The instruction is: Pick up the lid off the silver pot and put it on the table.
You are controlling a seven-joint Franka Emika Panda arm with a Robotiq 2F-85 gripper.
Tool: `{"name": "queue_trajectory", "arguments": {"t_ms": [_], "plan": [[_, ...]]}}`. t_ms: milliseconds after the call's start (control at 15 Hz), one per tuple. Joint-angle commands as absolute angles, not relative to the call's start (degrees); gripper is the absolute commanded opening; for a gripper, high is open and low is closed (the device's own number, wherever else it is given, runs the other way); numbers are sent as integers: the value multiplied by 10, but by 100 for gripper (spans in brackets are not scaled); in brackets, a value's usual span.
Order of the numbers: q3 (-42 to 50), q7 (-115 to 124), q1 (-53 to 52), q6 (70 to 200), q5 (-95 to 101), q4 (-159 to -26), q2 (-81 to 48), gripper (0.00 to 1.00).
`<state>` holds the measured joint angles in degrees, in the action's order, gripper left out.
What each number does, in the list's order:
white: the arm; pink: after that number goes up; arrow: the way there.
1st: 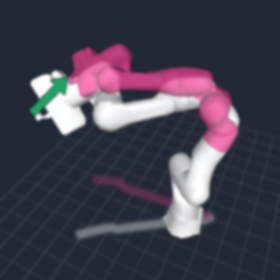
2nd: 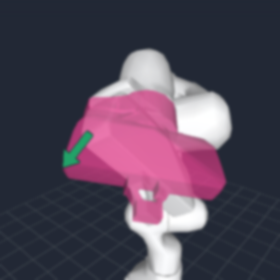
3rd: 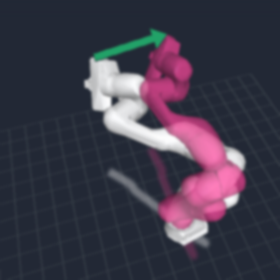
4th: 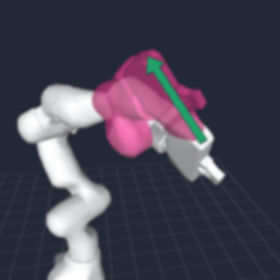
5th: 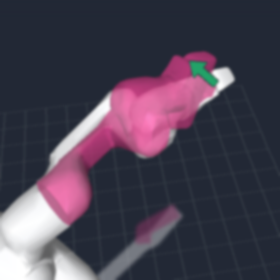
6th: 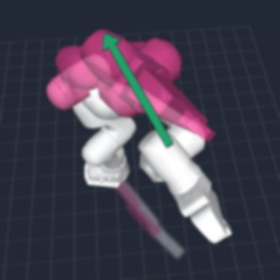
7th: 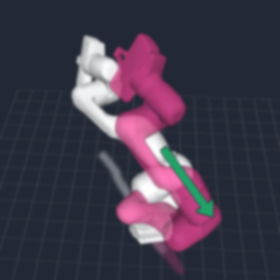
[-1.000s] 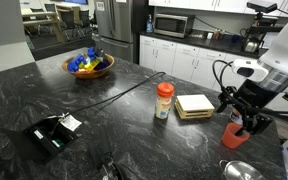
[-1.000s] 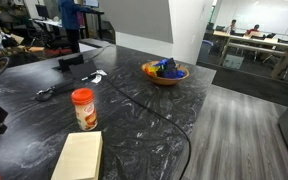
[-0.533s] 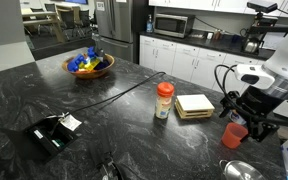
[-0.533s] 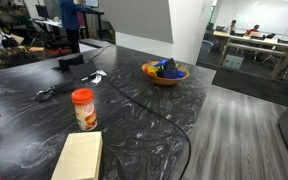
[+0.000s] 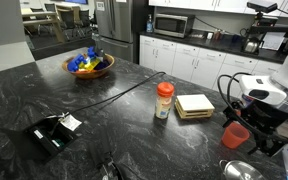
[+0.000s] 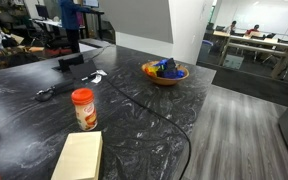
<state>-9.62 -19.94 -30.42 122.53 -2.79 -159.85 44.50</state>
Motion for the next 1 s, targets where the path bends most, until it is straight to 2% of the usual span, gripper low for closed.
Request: {"name": "queue_trajectory", "arguments": {"t_ms": [0,933], "plan": [[-99,-202,-301,1224,-31,-1598,445,100],[-153,-155,-362,1255,-36,-1596,405,100]]}}
